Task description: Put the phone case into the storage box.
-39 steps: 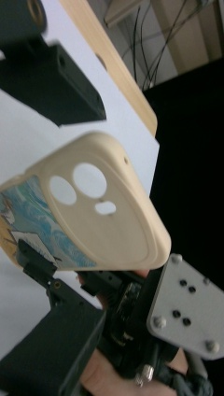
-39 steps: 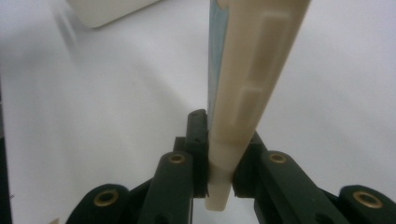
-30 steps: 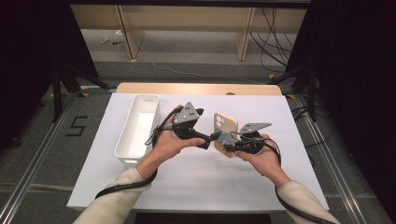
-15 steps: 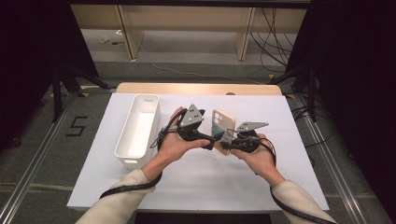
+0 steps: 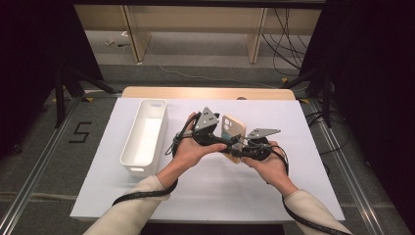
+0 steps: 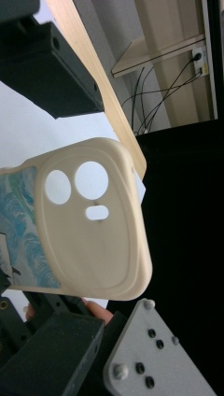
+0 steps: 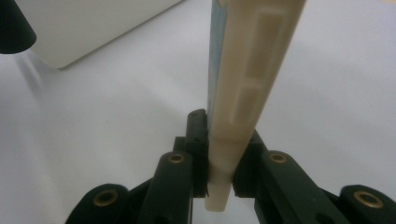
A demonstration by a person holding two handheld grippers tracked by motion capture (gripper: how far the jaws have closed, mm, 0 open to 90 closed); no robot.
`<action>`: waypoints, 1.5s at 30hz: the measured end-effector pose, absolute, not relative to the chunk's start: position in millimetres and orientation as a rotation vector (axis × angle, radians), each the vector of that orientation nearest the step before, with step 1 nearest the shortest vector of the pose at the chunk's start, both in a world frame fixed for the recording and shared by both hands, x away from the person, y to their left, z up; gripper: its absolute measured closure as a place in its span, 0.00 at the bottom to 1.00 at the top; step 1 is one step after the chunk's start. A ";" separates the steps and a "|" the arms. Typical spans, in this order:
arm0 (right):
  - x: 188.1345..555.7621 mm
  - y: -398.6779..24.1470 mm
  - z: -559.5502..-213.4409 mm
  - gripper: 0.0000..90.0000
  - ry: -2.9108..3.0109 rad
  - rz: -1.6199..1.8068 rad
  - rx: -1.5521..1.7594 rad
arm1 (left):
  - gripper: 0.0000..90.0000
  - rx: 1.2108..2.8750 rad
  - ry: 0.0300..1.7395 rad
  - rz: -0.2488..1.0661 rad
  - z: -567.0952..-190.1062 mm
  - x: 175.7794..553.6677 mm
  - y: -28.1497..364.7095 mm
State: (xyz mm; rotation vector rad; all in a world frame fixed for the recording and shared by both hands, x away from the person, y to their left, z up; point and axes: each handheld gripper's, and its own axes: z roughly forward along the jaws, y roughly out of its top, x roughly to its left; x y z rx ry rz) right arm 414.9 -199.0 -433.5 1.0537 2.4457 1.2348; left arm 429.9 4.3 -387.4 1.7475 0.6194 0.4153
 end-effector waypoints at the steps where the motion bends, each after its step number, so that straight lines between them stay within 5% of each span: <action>1: 414.6 -198.9 -433.5 0.89 2.446 1.234 1.057 | 0.00 1.744 0.623 0.415 -387.2 430.0 3.7; 45: 413.9 -194.4 -434.3 0.89 2.442 1.222 1.018 | 0.07 1.714 0.685 0.443 -393.4 433.6 -13.6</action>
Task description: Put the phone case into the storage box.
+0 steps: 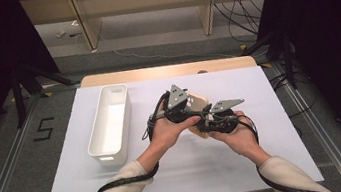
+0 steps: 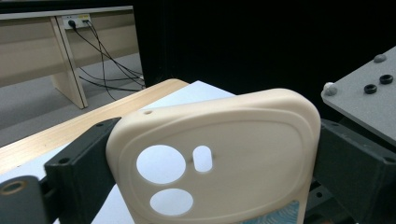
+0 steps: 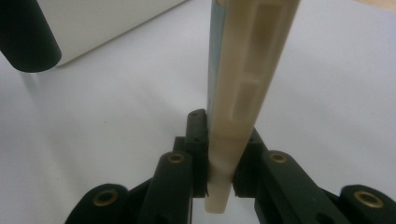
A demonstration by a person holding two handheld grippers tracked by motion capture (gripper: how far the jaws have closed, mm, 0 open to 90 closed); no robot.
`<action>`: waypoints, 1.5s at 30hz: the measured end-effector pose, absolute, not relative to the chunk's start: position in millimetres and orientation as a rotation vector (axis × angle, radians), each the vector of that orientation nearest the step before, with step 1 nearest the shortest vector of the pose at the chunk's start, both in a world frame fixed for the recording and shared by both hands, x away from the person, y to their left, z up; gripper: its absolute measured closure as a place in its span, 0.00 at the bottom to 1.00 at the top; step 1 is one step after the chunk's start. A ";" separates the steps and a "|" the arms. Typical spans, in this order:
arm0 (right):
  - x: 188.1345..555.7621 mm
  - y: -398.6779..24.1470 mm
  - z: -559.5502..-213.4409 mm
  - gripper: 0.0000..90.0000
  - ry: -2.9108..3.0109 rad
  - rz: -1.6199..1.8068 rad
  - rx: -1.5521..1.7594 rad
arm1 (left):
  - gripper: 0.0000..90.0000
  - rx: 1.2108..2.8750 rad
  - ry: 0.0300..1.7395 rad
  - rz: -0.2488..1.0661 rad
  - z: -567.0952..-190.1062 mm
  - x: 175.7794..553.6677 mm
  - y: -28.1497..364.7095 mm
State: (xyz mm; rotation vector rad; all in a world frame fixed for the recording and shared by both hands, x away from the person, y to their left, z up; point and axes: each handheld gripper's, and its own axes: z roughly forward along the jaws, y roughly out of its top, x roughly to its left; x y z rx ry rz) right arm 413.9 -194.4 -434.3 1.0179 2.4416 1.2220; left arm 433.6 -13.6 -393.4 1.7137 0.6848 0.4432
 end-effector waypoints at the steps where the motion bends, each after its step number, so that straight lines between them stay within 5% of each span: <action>1: 413.9 -194.4 -434.0 0.89 2.440 1.224 1.017 | 0.08 1.713 0.685 0.443 -393.2 433.5 -13.6; 29: 413.9 -193.0 -435.5 0.77 2.381 1.267 0.983 | 0.12 1.722 0.694 0.450 -389.3 433.8 -9.0; 45: 410.5 -203.5 -432.3 0.17 2.325 1.412 0.960 | 0.12 1.715 0.697 0.469 -384.9 432.3 4.8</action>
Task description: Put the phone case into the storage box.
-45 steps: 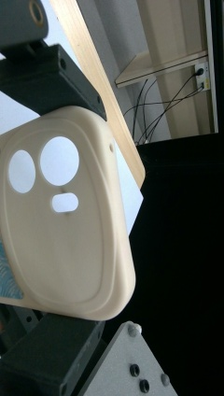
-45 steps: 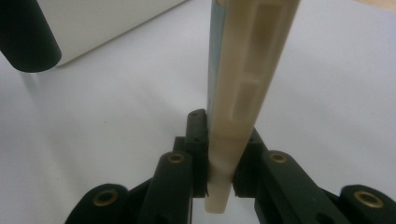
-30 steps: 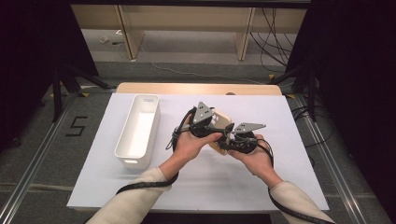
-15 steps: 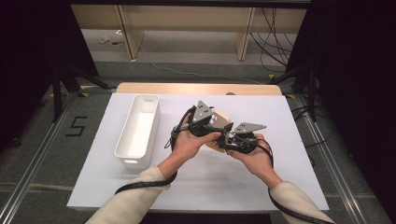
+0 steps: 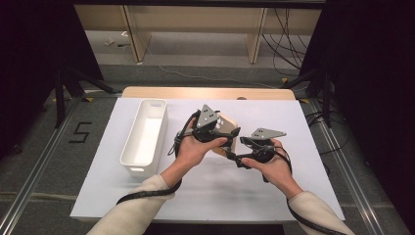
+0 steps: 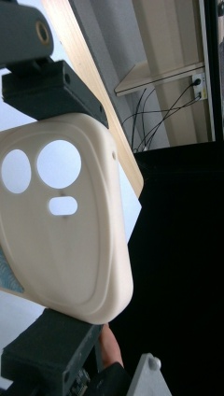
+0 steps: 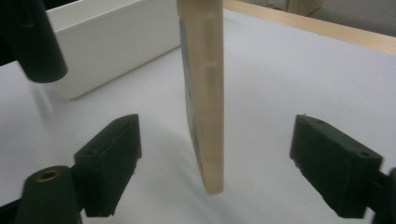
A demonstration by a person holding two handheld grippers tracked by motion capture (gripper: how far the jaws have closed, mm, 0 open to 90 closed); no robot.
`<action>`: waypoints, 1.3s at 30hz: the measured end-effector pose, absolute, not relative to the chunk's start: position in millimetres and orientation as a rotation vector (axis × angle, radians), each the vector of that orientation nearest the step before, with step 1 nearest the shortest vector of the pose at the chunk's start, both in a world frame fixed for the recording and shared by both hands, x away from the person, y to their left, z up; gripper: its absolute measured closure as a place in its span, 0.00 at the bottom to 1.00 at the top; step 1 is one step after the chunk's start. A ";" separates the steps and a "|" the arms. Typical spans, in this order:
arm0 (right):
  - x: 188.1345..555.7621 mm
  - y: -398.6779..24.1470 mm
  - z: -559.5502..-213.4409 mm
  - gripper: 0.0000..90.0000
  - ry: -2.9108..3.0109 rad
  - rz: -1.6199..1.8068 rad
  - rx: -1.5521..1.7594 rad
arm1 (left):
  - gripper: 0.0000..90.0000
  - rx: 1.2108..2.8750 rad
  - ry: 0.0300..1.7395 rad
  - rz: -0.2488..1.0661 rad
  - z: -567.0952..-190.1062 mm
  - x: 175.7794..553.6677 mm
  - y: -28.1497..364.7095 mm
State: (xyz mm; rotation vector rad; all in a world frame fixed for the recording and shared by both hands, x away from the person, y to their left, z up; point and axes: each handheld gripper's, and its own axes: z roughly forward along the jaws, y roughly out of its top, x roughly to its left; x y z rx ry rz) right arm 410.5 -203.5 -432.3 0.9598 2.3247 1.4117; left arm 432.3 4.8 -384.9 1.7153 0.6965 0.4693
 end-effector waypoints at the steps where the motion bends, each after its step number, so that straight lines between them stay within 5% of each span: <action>1: 409.4 -204.4 -432.0 0.18 2.314 1.417 0.951 | 0.12 1.714 0.696 0.471 -384.5 431.9 6.3; 39: 382.4 -237.1 -424.8 0.16 2.203 1.527 0.856 | 0.13 1.690 0.736 0.556 -370.8 425.2 55.7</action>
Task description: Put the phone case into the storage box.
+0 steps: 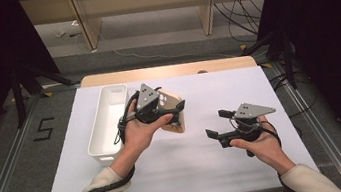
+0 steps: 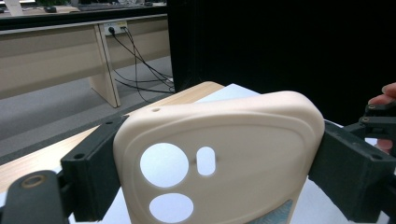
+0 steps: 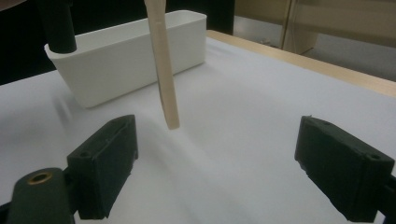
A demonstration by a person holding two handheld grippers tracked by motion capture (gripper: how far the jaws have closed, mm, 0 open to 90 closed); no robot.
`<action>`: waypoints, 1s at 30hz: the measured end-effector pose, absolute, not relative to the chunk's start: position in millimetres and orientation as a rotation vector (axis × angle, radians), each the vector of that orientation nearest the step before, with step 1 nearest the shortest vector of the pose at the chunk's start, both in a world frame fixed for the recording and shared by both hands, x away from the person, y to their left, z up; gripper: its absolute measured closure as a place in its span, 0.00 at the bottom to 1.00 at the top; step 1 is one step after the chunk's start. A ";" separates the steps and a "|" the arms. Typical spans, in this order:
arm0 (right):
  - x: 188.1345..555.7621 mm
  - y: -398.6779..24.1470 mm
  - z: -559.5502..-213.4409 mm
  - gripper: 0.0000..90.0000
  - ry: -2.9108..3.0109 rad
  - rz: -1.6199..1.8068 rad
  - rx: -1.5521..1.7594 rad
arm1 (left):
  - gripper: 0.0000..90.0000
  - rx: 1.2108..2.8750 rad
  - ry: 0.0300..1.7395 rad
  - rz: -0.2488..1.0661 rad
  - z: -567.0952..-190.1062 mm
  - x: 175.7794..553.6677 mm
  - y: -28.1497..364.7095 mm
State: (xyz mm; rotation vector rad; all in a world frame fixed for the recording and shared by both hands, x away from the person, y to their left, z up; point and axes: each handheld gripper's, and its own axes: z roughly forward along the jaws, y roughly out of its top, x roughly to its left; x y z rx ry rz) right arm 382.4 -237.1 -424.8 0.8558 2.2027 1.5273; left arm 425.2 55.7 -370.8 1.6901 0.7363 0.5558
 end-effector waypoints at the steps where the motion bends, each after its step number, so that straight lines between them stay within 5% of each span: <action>1: 382.1 -237.9 -424.8 0.16 2.202 1.530 0.849 | 0.13 1.692 0.754 0.547 -370.4 423.5 56.7; 30: 376.6 -266.8 -424.1 0.16 2.154 1.528 0.862 | 0.13 1.673 0.797 0.608 -356.3 427.1 80.7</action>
